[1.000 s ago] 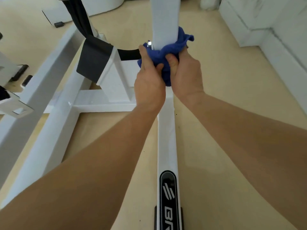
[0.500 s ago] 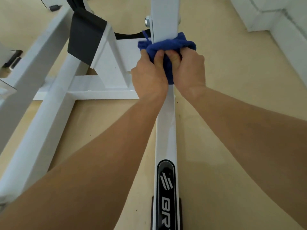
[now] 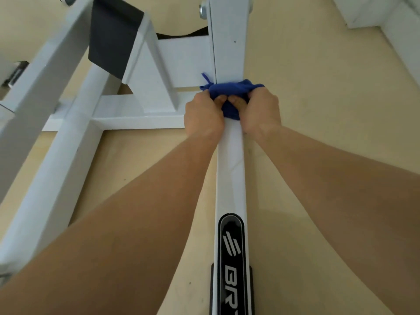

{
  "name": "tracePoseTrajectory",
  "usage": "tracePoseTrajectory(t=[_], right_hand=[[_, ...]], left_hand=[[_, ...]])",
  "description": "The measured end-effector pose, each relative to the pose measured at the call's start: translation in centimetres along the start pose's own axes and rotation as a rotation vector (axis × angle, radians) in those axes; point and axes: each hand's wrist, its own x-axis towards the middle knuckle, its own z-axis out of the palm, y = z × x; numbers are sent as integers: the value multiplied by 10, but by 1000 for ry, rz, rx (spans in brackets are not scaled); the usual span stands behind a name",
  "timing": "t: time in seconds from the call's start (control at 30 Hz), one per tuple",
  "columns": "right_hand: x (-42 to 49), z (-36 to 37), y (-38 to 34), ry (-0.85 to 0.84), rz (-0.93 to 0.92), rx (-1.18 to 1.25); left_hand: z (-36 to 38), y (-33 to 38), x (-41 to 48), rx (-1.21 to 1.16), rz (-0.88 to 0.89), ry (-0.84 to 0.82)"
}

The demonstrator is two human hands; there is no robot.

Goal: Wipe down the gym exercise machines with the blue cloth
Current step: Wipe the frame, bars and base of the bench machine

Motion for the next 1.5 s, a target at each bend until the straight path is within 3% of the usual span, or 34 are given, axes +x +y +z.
tracePoseTrajectory(t=[0.13,0.2,0.3,0.4,0.7,0.87,1.03,1.17,1.33,1.5], right_hand=[[-10,-14,-7,-15,108,-133],[-20,-16,-11,19,109,-58],[-31,-21,-25,16,18,226],[-25,-26,-41,10,-106,159],[-12,-105,-153,342,-323,166],[-6,-128,-189,407,-424,156],[5,-110,-150,392,-415,-119],[-3,-71,-101,341,-283,-258],[-22,-45,-69,202,-105,-204],[-68,-33,-34,54,-92,-240]], left_hand=[[-12,-1,-3,38,3,-40],[-19,-3,-11,48,-40,-25],[-33,-1,-21,-84,-82,34],[-47,32,-15,-189,-19,149],[-110,128,-6,-300,170,277],[-138,158,0,-371,317,319],[-117,122,8,-163,255,225],[-95,91,1,1,221,233],[-76,55,-25,148,80,83],[-75,6,-73,151,22,-36]])
